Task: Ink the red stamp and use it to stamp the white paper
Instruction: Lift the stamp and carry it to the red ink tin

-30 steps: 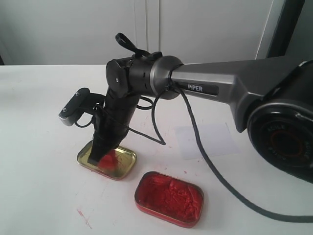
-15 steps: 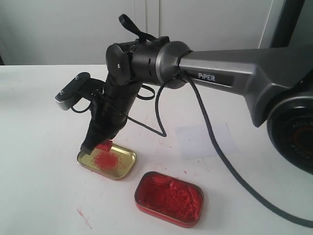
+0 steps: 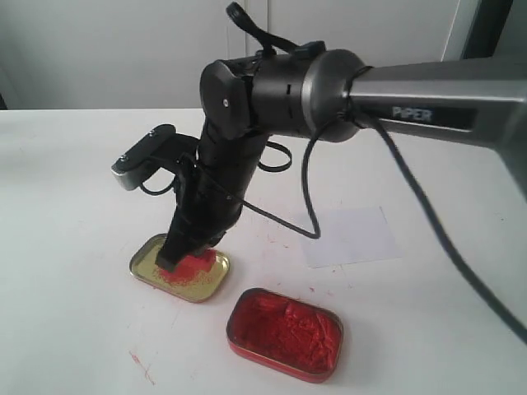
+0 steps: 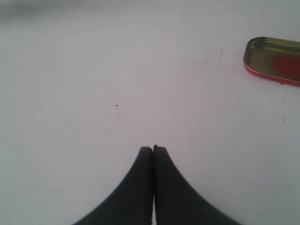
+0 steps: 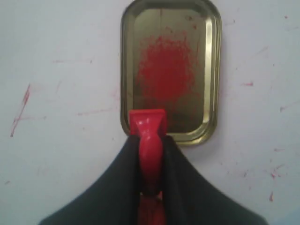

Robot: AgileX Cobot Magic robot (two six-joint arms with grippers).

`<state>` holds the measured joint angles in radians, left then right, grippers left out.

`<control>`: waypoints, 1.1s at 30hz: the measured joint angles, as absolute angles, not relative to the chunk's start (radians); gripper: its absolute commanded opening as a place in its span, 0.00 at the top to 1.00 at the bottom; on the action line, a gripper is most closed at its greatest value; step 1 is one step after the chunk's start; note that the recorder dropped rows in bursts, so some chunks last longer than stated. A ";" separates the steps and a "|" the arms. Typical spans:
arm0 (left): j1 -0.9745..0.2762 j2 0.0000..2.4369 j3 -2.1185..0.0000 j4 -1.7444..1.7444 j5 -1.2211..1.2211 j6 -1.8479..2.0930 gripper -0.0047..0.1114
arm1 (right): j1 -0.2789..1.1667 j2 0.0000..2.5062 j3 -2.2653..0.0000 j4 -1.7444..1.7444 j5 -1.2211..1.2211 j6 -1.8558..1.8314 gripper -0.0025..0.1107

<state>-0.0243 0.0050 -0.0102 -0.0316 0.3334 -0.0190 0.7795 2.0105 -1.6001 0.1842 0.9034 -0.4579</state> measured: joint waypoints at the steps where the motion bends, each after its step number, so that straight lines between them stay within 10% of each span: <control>1: -0.024 0.005 -0.010 -0.032 0.333 -0.019 0.96 | 0.780 1.985 -1.568 0.177 0.897 -0.456 0.98; 33: -0.024 0.005 -0.010 -0.032 0.333 -0.019 0.96 | 0.740 1.780 -1.027 0.163 0.632 -0.445 0.98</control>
